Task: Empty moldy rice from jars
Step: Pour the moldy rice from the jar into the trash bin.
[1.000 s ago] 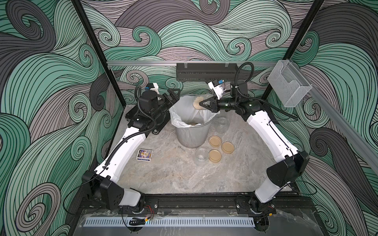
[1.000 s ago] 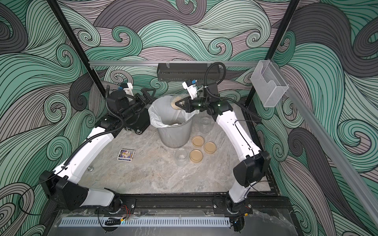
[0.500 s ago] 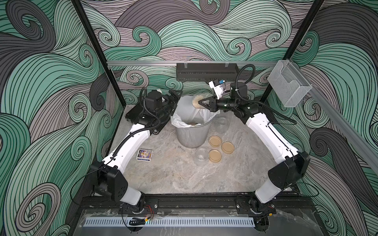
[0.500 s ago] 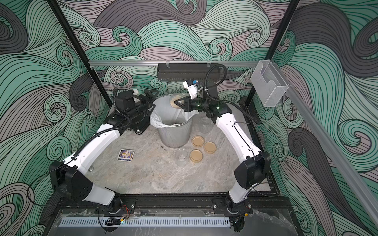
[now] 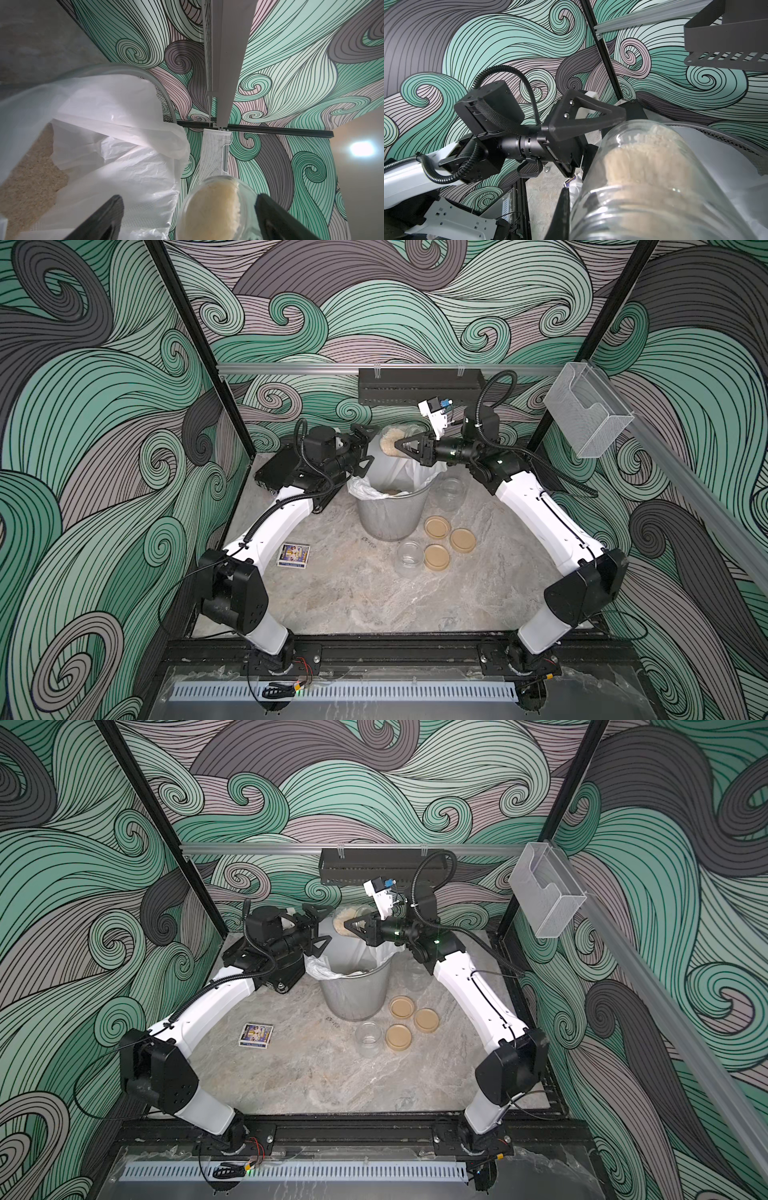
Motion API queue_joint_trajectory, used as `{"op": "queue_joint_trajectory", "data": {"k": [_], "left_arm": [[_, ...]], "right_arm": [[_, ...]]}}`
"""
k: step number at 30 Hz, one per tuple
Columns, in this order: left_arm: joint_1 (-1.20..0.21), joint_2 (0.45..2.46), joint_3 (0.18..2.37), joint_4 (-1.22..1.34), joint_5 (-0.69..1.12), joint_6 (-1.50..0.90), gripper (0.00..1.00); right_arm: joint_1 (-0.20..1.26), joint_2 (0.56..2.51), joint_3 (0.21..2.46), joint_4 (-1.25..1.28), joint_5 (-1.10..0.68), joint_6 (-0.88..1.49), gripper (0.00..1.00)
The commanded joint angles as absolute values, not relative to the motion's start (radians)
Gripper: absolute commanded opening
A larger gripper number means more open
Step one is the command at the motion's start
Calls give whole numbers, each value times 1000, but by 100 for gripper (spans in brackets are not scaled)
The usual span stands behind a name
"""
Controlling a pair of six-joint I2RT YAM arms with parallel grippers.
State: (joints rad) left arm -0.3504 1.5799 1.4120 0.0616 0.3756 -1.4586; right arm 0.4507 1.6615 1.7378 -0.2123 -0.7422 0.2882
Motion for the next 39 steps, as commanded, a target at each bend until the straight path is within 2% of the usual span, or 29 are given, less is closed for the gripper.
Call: {"op": "queue_joint_trajectory", "data": {"k": [1,21,27,35,39], "left_arm": [[-360,1598,1463,147,406,-1507,99],[-420,1724,1504,376,487,-1717,99],[-436,1716,1505,375,471,-1742,99],[-442,1755,1497,507,485,-1912,99],[-442,1753,1502,501,487,-1891,95]], "right_arm": [[456,1645,1756,-85,-778,293,0],[463,1672,1718,6,-784,347,0],[463,1677,1717,6,-784,347,0],[466,1682,1713,16,-787,362,0],[466,1683,1712,15,-788,364,0]]}}
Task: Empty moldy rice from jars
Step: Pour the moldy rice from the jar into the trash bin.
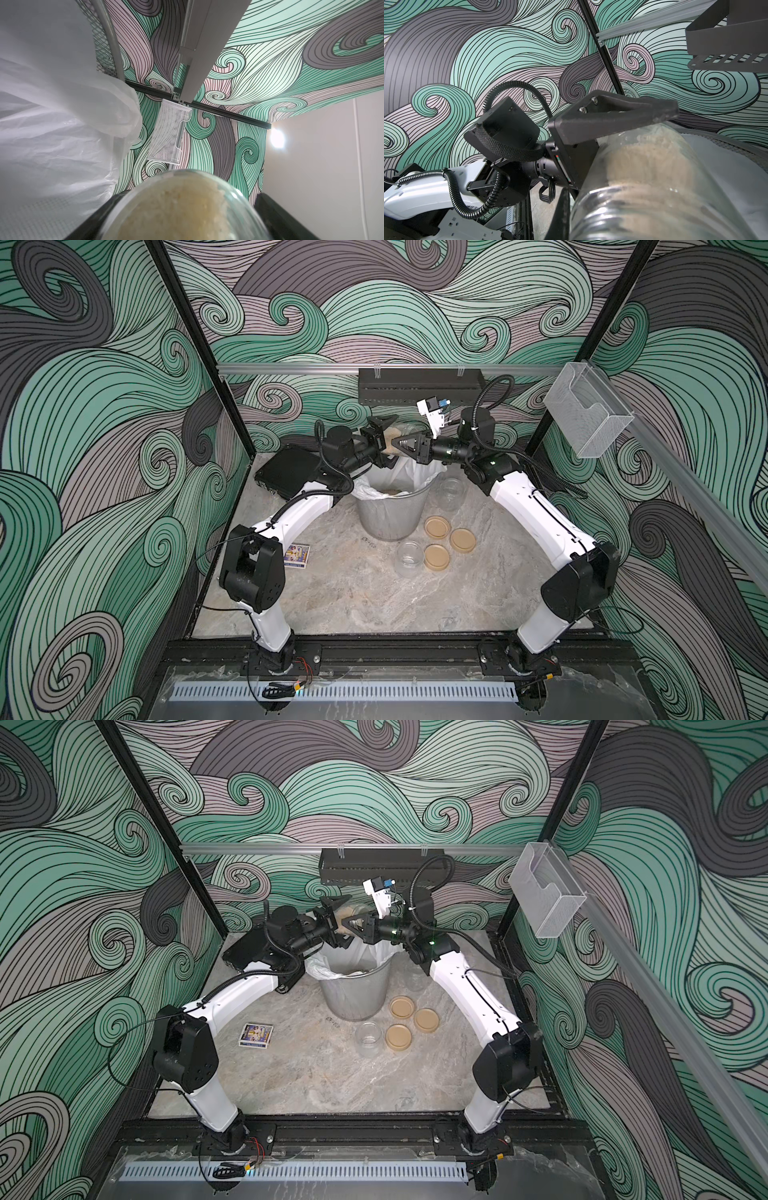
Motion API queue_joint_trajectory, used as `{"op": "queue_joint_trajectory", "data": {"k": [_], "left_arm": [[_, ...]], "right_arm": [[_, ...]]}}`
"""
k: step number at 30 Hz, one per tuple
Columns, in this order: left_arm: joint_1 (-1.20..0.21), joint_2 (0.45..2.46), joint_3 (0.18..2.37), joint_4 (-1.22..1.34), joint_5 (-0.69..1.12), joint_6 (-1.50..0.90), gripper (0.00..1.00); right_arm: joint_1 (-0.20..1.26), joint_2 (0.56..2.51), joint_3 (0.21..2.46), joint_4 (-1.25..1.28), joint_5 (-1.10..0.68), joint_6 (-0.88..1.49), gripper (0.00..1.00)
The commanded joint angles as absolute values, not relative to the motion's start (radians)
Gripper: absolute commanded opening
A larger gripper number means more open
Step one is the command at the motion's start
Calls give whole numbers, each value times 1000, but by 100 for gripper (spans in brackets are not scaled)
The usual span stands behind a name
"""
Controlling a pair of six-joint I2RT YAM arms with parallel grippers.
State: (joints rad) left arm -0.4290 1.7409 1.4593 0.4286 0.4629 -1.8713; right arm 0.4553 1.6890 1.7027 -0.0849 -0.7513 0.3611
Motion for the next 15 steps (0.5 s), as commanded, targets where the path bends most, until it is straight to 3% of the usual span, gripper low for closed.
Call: {"op": "queue_joint_trajectory", "data": {"k": [1,15], "left_arm": [[-443,1751,1504,498,488,-1887,94],[-453,1757,1526,507,508,-1820,66]], "right_arm": [[467,1683,1712,16,-786,363,0],[474,1686,1711,4,-786,364,0]]}}
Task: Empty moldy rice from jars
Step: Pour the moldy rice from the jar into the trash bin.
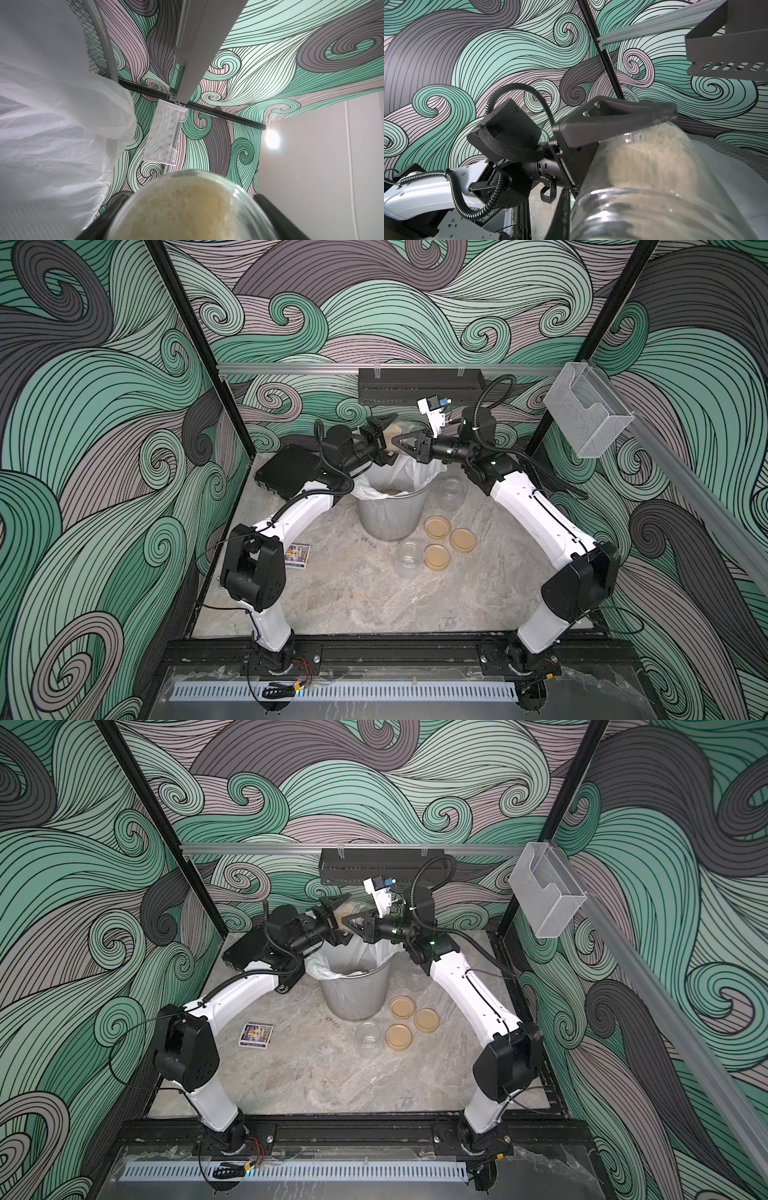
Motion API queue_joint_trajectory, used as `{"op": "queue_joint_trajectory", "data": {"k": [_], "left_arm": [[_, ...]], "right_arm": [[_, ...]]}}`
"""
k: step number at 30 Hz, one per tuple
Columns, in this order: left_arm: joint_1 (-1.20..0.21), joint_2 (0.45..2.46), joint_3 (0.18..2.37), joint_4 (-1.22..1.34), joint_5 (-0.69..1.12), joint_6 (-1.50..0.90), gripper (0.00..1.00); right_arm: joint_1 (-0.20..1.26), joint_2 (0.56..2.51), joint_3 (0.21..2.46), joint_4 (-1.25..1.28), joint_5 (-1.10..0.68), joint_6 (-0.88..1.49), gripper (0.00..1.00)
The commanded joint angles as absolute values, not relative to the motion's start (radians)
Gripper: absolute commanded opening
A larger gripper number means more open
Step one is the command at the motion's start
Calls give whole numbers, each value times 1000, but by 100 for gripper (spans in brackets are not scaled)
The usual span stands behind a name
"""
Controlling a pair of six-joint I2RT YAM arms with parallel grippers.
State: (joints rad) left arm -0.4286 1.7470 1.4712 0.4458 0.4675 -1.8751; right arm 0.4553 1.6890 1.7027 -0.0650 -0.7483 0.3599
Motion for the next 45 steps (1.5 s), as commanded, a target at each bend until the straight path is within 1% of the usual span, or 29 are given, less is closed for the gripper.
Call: {"op": "queue_joint_trajectory", "data": {"k": [1,7,8,9,12,16,17,21,23,34,45], "left_arm": [[-452,1757,1525,510,506,-1819,65],[-453,1761,1532,509,505,-1797,61],[-453,1761,1534,504,505,-1792,61],[-453,1761,1534,504,503,-1789,61],[-450,1761,1534,506,502,-1786,60],[-441,1755,1529,492,507,-1762,59],[-437,1753,1526,488,508,-1757,59],[-425,1744,1519,480,506,-1742,59],[-422,1744,1520,482,506,-1740,59],[-389,1727,1505,490,509,-1726,57],[-333,1672,1501,392,483,-1594,56]], "right_arm": [[474,1685,1710,3,-785,365,0],[474,1686,1712,16,-784,381,0],[474,1686,1711,23,-785,390,2],[474,1685,1712,28,-785,394,4],[474,1674,1702,30,-770,394,17],[474,1637,1671,15,-745,373,37],[474,1625,1662,6,-735,363,41],[471,1573,1624,-26,-692,316,51],[467,1555,1609,-32,-678,306,52],[444,1515,1569,-50,-654,312,52],[376,1358,1402,-28,-621,345,52]]}}
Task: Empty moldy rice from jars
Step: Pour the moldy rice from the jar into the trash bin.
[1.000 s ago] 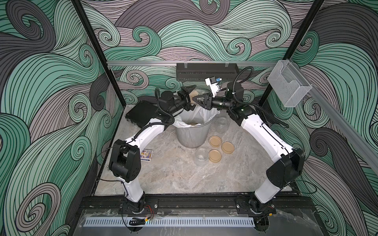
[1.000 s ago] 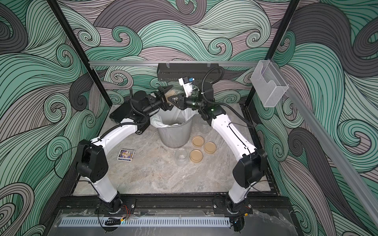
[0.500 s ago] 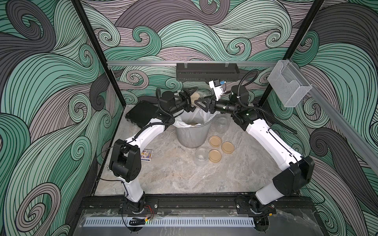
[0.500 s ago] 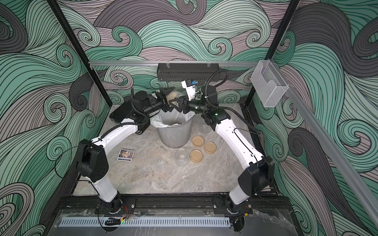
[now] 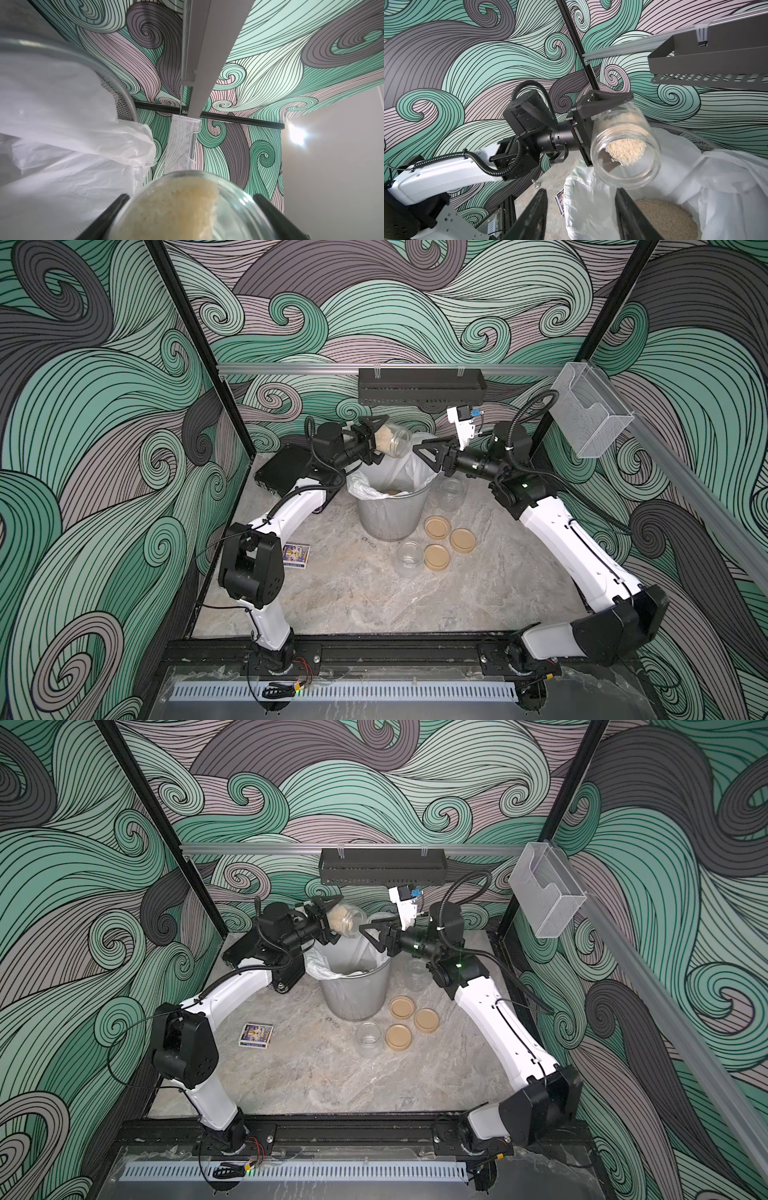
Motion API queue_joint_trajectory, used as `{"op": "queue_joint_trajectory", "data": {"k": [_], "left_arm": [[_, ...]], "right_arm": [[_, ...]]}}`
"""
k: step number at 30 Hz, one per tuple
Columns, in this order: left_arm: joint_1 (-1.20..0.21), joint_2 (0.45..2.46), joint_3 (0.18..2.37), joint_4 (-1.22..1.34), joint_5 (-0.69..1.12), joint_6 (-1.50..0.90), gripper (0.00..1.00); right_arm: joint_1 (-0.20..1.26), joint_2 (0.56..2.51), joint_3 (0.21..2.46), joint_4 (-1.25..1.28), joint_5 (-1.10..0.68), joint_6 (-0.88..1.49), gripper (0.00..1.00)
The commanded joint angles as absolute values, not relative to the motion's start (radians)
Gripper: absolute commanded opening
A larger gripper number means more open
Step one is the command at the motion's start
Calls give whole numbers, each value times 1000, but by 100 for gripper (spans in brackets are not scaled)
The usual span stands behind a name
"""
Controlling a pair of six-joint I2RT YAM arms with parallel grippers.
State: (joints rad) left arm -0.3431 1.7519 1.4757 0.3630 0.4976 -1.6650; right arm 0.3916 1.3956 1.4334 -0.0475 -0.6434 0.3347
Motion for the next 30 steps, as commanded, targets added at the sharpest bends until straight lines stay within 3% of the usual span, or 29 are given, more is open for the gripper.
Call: {"op": "queue_joint_trajectory", "data": {"k": [1,16,30], "left_arm": [[-331,1665,1502,378,475,-1575,56],[-307,1577,1499,242,396,-1373,56],[-243,1547,1466,200,385,-1331,56]], "right_arm": [[369,1343,1381,-37,-621,345,52],[333,1134,1069,-142,-568,362,51],[331,1065,977,-175,-546,391,51]]}}
